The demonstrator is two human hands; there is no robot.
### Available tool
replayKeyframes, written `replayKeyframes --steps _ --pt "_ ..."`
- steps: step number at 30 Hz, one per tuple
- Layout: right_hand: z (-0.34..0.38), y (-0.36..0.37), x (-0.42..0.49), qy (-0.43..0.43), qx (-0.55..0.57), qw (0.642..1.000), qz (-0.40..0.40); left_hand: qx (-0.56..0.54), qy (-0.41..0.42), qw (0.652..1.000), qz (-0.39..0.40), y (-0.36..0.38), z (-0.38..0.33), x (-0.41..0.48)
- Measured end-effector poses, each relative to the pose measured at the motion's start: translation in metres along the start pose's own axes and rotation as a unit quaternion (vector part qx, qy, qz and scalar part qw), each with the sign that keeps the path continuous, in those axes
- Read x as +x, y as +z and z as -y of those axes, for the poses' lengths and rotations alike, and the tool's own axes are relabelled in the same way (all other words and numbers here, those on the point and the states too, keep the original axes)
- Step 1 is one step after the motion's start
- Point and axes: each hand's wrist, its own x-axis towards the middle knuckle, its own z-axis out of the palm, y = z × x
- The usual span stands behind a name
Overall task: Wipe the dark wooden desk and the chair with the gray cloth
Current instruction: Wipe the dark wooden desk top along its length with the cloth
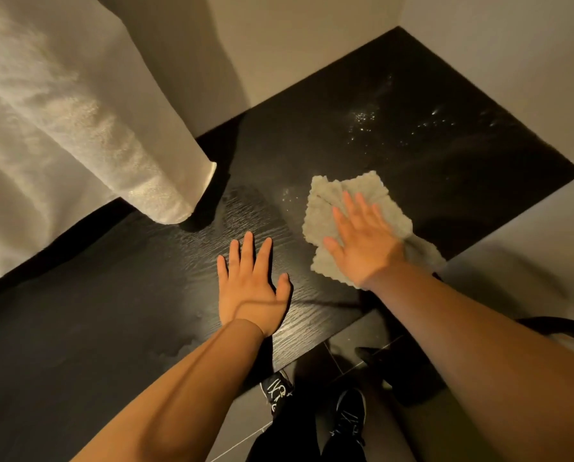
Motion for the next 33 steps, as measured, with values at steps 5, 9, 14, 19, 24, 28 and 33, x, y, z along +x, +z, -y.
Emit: replayKeyframes --steps 5,9,14,19,24,28,33 --pt "0.061 0.024 -0.026 -0.154 0.006 0.987 0.041 -0.018 0.012 1.000 0.005 -0.003 0.002 -0.004" --pt "0.026 0.006 -0.003 -0.195 -0.038 0.979 0.056 -0.022 0.012 1.000 0.000 0.000 0.005 -0.003" --pt "0.007 -0.011 0.032 -0.028 0.006 1.000 0.004 -0.030 0.010 1.000 0.004 -0.001 0.003 -0.001" --pt "0.052 0.010 -0.019 -0.138 -0.002 0.988 0.063 -0.029 0.014 0.999 0.005 -0.001 0.004 -0.002" --pt "0.023 -0.006 0.006 -0.192 -0.039 0.980 0.047 -0.013 0.011 1.000 0.012 -0.001 0.005 -0.001" --pt "0.016 -0.020 0.058 -0.070 0.006 0.997 -0.015 0.000 0.008 1.000 0.026 -0.002 0.003 -0.001" --pt "0.044 0.001 0.012 -0.124 -0.023 0.992 0.019 0.012 0.004 0.999 0.039 -0.003 0.003 -0.002"
